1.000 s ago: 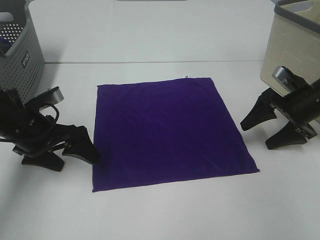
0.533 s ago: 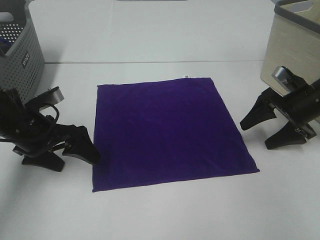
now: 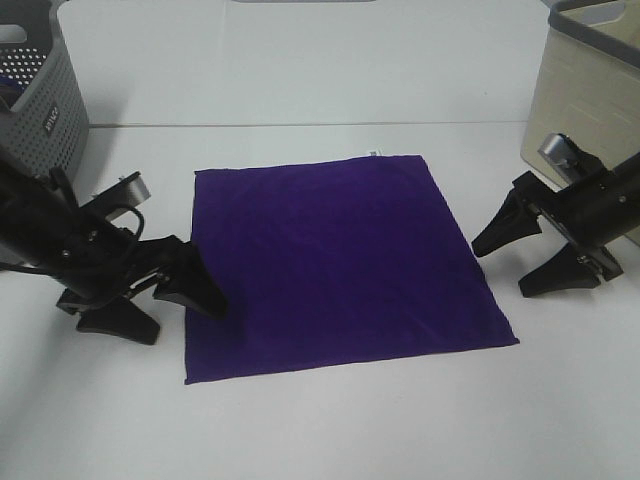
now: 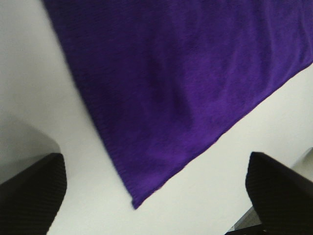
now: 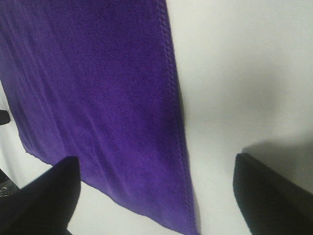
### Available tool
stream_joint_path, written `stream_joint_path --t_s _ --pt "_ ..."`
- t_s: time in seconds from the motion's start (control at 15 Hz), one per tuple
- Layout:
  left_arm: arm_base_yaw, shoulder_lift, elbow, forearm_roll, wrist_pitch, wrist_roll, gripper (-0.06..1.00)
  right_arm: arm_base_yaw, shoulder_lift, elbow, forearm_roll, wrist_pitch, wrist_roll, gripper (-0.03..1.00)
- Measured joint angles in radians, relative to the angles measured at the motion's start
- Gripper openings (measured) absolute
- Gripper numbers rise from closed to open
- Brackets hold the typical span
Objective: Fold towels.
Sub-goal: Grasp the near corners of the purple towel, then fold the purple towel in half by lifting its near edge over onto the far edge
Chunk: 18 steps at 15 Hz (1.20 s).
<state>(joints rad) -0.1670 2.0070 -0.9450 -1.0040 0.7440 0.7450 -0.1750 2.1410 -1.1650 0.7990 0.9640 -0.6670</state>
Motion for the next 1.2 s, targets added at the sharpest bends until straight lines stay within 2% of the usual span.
stream_joint_path --t_s 0.2,0.33,0.4,0.53,0.67,0.73,0.8,0.87,1.07,1.2 --pt "-0.086 0.067 -0.1 -0.004 0.036 -0.079 0.88 0.104 0.002 -0.003 -0.022 -0.038 0.051 0.78" --pt "-0.142 0.113 -0.178 0.036 0.055 -0.168 0.8 0.18 0.0 -0.011 -0.079 -0.087 0.127 0.7" --pt "-0.164 0.133 -0.215 0.069 0.062 -0.224 0.72 0.214 -0.001 -0.012 -0.128 -0.118 0.179 0.6" --pt "-0.199 0.171 -0.28 0.133 0.072 -0.339 0.47 0.26 -0.002 -0.014 -0.237 -0.163 0.259 0.35" --pt "-0.216 0.199 -0.321 0.157 0.078 -0.37 0.24 0.278 -0.002 -0.014 -0.283 -0.176 0.287 0.09" --pt "-0.221 0.206 -0.332 0.162 0.078 -0.375 0.12 0.28 -0.002 -0.014 -0.286 -0.175 0.291 0.02" --pt "-0.223 0.211 -0.335 0.166 0.078 -0.375 0.04 0.28 -0.002 -0.014 -0.288 -0.174 0.291 0.02" --pt "-0.223 0.213 -0.336 0.166 0.079 -0.374 0.01 0.28 -0.002 -0.014 -0.288 -0.172 0.291 0.02" --pt "-0.227 0.213 -0.336 0.166 0.085 -0.359 0.01 0.28 -0.009 -0.015 -0.268 -0.14 0.291 0.02" --pt "-0.228 0.211 -0.336 0.185 0.117 -0.333 0.01 0.281 -0.009 -0.01 -0.259 -0.078 0.292 0.02"
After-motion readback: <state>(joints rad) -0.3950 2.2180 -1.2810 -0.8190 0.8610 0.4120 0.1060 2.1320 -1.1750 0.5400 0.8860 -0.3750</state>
